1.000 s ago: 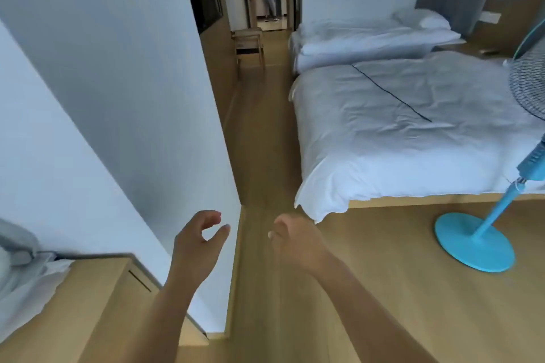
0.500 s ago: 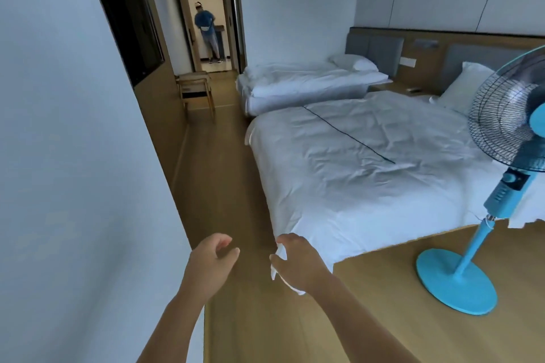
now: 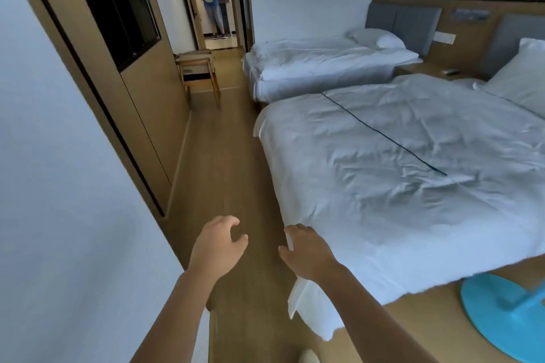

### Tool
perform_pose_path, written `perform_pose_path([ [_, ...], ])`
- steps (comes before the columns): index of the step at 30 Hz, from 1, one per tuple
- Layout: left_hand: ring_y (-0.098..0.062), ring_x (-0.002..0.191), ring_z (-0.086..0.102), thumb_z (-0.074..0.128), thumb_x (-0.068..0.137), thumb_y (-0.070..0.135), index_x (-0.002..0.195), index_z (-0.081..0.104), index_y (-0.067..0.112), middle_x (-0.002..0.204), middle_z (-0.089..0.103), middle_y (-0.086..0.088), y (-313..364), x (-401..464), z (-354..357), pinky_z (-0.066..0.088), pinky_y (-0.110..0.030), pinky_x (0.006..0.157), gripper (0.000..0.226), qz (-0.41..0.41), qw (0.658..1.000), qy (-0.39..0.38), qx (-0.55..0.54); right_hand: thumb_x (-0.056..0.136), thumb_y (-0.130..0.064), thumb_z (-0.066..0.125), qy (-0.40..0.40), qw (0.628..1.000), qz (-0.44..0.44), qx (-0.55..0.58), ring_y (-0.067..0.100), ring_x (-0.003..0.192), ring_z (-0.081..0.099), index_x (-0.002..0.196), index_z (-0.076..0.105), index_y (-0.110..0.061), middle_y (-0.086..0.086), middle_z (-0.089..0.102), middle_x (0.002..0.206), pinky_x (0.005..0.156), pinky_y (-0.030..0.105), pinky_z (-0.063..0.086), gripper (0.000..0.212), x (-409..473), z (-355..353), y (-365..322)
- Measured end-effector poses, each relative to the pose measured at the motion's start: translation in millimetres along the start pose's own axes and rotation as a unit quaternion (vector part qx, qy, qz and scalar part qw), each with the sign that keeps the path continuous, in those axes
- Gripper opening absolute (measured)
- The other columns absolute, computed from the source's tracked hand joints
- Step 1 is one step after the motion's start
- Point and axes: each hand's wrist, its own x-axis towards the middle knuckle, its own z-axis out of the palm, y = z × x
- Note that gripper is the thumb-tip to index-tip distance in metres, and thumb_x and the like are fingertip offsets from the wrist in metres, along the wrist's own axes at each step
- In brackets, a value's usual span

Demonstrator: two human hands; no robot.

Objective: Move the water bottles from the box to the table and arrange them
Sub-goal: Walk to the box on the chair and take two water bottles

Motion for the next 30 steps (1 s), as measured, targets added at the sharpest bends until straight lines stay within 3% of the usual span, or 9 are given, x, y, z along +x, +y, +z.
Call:
perform_pose_path([
  [10,-0.009,0.118,0.048,0.057,0.091,0.032,0.127,0.054,0.019,0.127,0.055,0.007,-5,225,13,0.036,-0.019,0.092,0.038,-0.040,0.999,0.004,-0.030,0.095,-0.035,0.042,-0.049,0.998,-0.038,-0.007,0.021,0.125,0.043,0.140,0.037,-0.016,0.002,0.046,0.137,0.103,0.033,0.038,0.049,251,-49,13],
  [15,-0.006,0.105,0.048,0.057,0.091,0.031,0.128,0.053,0.019,0.127,0.054,0.006,-29,318,11,0.040,-0.023,0.093,0.039,-0.072,0.997,0.005,-0.031,0.095,-0.033,0.043,-0.080,0.995,-0.055,-0.016,0.024,0.126,0.042,0.135,0.041,-0.013,0.005,0.047,0.135,0.104,0.037,0.039,0.045,352,-50,2],
  [26,-0.011,0.118,0.049,0.057,0.090,0.033,0.127,0.053,0.021,0.130,0.052,0.008,-107,607,-21,0.042,-0.028,0.096,0.039,-0.063,0.997,0.019,-0.031,0.093,-0.021,0.049,-0.063,0.996,-0.061,-0.034,0.025,0.117,0.047,0.126,0.048,-0.007,0.007,0.051,0.127,0.099,0.038,0.043,0.036,634,-52,-54],
  [30,-0.014,0.117,0.050,0.058,0.089,0.034,0.126,0.054,0.020,0.128,0.054,0.006,-128,706,-39,0.043,-0.029,0.095,0.040,-0.052,0.998,0.021,-0.008,0.094,-0.027,0.050,-0.056,0.996,-0.058,-0.032,0.022,0.110,0.051,0.121,0.051,-0.010,0.005,0.054,0.119,0.096,0.037,0.046,0.032,730,-67,-76],
])
